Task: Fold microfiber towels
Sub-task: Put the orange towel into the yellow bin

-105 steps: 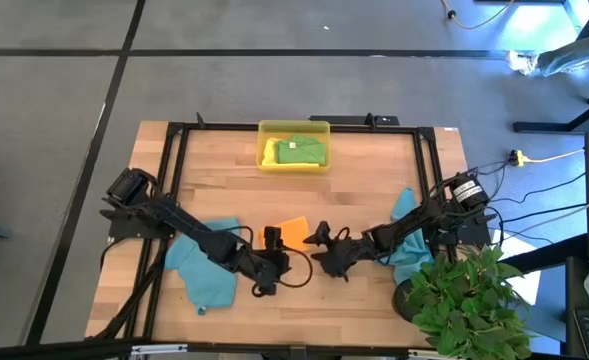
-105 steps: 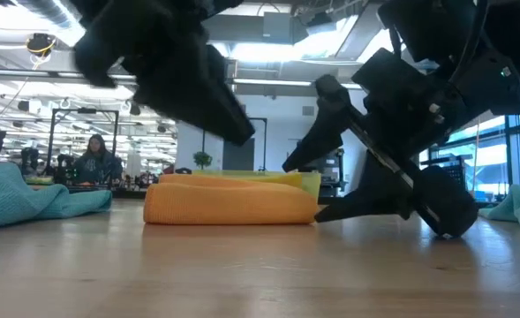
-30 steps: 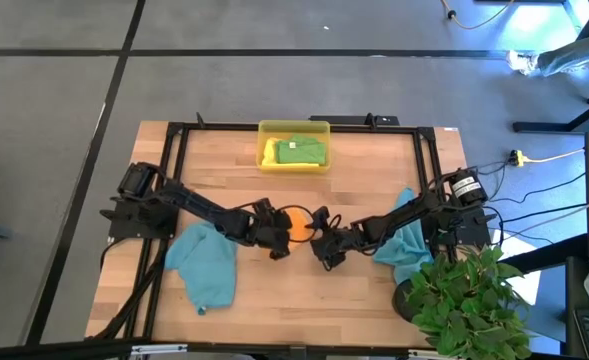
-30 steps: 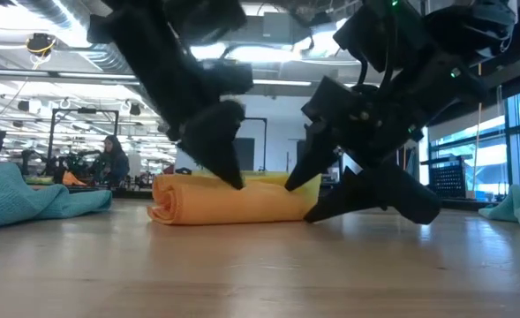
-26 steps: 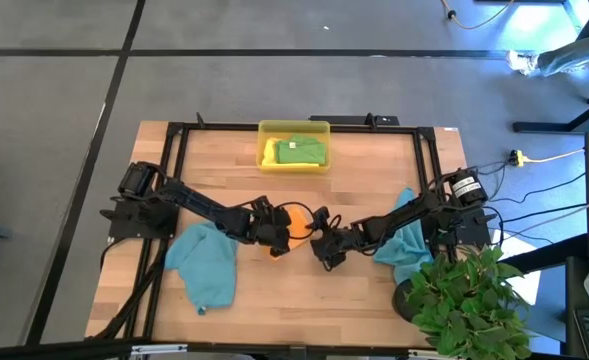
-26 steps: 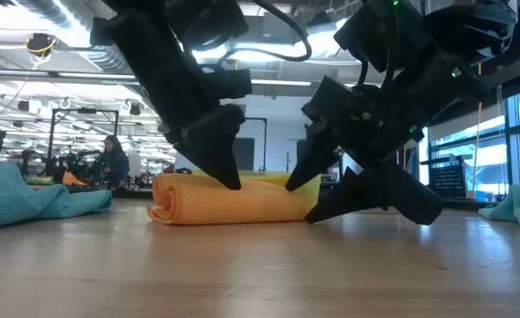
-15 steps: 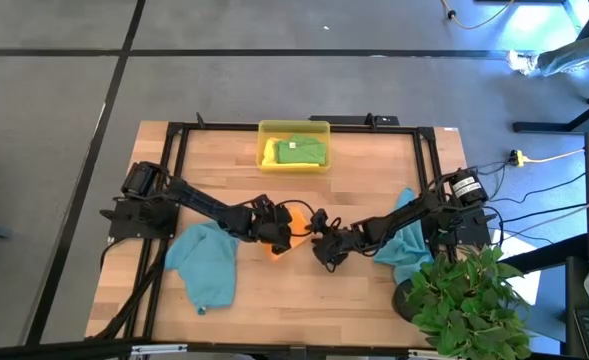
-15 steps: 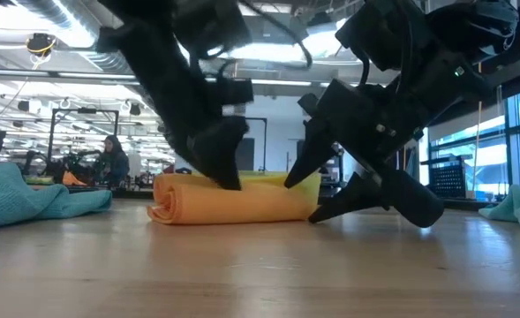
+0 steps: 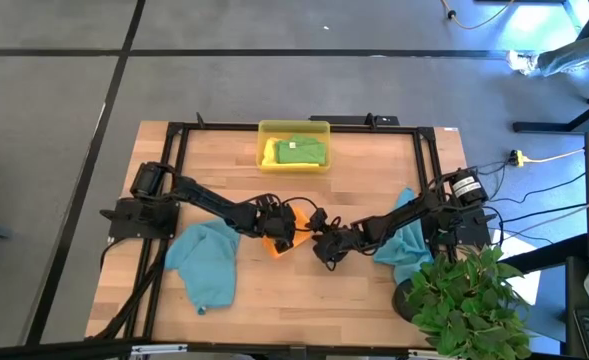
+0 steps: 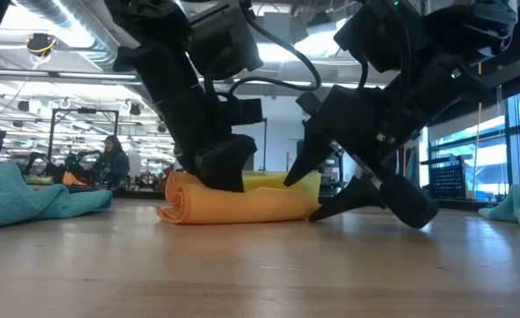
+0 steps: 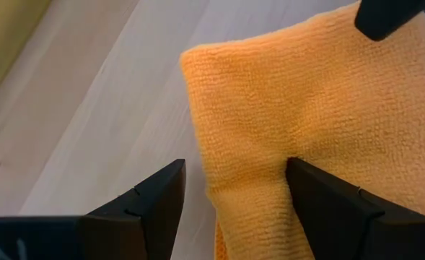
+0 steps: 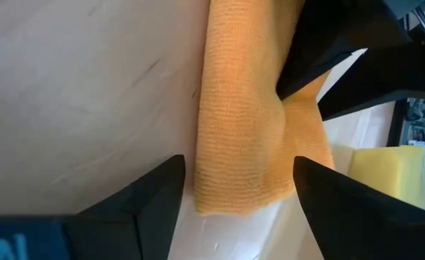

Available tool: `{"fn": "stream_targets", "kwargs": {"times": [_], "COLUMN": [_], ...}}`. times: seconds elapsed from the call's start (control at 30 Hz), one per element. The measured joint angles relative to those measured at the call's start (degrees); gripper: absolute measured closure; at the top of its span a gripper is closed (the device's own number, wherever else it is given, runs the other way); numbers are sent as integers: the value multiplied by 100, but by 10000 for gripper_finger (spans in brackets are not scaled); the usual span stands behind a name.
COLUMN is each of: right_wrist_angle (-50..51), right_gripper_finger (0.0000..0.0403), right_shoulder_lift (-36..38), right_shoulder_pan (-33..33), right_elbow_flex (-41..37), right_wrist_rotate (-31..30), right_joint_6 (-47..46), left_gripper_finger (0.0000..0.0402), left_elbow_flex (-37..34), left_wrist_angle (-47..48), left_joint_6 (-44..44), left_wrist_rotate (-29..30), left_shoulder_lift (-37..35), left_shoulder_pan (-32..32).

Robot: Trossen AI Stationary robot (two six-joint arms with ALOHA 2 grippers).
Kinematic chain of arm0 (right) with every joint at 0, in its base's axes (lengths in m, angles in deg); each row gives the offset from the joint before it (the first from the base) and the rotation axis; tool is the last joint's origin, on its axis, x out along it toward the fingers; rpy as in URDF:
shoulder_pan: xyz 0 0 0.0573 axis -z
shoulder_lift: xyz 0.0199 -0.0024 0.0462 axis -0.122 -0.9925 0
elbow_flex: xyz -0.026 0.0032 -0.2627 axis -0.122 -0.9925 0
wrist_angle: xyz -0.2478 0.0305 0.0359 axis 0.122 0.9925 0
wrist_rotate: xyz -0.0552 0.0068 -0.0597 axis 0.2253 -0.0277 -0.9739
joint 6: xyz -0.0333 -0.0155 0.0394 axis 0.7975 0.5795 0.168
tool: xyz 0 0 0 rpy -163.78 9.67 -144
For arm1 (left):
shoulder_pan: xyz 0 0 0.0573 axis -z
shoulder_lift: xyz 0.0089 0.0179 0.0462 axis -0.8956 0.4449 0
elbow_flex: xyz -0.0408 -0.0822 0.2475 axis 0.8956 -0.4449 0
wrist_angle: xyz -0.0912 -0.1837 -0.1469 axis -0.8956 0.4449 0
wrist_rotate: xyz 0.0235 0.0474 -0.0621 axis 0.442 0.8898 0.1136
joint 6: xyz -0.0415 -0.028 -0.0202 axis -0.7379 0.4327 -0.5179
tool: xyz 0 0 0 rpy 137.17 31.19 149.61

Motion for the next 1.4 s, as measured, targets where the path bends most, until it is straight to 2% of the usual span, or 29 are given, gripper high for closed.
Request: {"fn": "stream_targets", "kwargs": {"times": [0.3,0.7,1.27,1.4], "right_wrist_angle": [-72,-203,-444,-439], "right_gripper_finger": [141,148,255,286], "right_shoulder_lift": [0,-2,-2,-2], "right_shoulder_pan": [135,141,136,136], "right_elbow_flex": [-6,-6,-6,-6], "right_wrist_rotate": [-12,287,325,438], "right_joint_6": [507,520,550,555], "left_gripper_finger": [166,166,166,166], "left_elbow_flex": [-7,-15,-20,-20], "left_wrist_angle": [-14,-25,-30,-52], "left_joint_6": [122,139,148,416], "left_wrist_rotate": [-25,-45,-58,92], "left_shoulder_lift": [9,9,9,9], "left_shoulder_pan": [-2,-2,0,35]}}
